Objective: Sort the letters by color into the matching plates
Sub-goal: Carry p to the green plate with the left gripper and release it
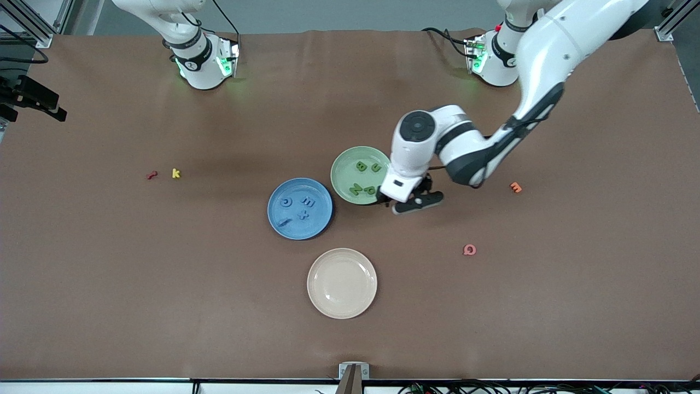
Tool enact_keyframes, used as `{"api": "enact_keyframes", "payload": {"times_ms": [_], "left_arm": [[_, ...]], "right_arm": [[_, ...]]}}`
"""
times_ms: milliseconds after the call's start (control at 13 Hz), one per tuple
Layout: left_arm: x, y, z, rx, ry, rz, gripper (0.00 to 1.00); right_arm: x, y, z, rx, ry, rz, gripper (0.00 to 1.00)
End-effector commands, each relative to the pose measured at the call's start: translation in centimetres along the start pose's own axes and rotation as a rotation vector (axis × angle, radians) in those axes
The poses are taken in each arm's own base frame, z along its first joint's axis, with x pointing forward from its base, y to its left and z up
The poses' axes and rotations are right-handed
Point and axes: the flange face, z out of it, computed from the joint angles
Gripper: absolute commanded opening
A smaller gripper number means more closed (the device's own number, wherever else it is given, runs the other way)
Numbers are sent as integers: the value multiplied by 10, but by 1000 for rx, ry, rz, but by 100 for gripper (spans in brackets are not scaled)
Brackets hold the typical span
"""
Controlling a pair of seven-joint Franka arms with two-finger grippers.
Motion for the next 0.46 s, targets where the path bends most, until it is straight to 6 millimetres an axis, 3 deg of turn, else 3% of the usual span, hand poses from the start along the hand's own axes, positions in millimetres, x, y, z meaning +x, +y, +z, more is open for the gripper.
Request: {"api": "enact_keyframes", "payload": {"times_ms": [0, 386], "left_arm": [[11, -28, -12, 74, -21, 54, 98], [48, -62, -5, 64, -41, 65, 98]], "right_arm": [[-10, -6, -4, -2, 8, 24, 100], [-10, -7, -4, 1, 10, 27, 100]]}}
